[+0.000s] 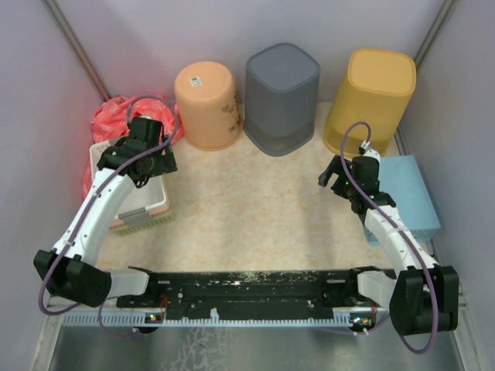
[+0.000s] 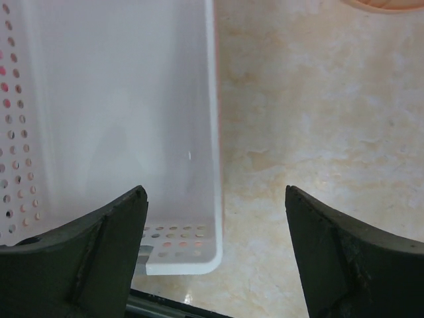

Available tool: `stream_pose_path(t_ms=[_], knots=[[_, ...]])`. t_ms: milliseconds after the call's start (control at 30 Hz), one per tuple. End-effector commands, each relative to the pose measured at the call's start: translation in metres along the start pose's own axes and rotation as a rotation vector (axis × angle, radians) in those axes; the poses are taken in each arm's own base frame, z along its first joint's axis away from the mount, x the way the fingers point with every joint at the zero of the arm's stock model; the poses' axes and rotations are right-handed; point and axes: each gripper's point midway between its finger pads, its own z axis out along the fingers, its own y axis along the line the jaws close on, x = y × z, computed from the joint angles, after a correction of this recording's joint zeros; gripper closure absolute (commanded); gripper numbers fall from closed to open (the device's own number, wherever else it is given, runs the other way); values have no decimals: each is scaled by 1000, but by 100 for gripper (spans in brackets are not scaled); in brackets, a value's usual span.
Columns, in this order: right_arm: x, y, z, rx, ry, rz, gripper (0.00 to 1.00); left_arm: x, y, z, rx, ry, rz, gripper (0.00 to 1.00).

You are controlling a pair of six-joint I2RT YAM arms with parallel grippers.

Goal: Turn the large container upside down

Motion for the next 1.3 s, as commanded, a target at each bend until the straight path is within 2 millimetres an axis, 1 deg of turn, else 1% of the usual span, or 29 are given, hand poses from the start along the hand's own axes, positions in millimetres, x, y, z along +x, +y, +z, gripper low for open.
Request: stream_pose_path(t_ms=[0,33,100,133,267,300,433,533,600,700,733,833,967,1033,1067,1133,1200,1267], knots=[[-8,23,-5,-110,-29,-3,5,17,27,32,-103,30,-65,17],[-7,22,-5,-105,-23,-4,5,18,21,40,-70,29,-77,21],[-5,20,-6,-100,-19,-7,5,25,17,52,-42,44,-81,30],[-5,19,-6,-96,-22,-7,5,24,14,57,-30,36,-87,34],[-6,17,-9,-88,-31,-7,5,27,13,69,-42,50,-86,53],[-6,17,-9,-88,-33,-8,5,27,13,72,-43,52,-84,59],[-6,17,-10,-86,-33,-7,5,25,14,72,-38,55,-80,81],[-6,17,-10,-88,-31,-6,5,15,16,65,-33,31,-75,91],[-7,17,-10,-88,-32,-6,5,5,19,54,-33,10,-65,99],[-7,17,-10,-86,-32,-6,5,-17,25,26,-30,-37,-27,100],[-7,17,-10,-86,-32,-5,5,-29,27,12,-21,-68,-12,100],[-6,18,-9,-93,-32,0,5,-57,32,-22,4,-163,8,100],[-7,22,-8,-107,-27,10,5,-89,23,-66,107,-262,19,100],[-9,24,-10,-112,-31,12,5,-99,9,-83,198,-288,21,100],[-10,24,-11,-109,-31,12,5,-101,-4,-91,271,-291,21,100],[-15,23,-15,-96,-46,11,5,-101,-32,-107,437,-289,7,100],[-23,19,-20,-69,-70,2,5,-98,-66,-126,630,-273,-15,100],[-35,16,-28,-35,-108,-11,5,-94,-99,-146,798,-262,-30,100]])
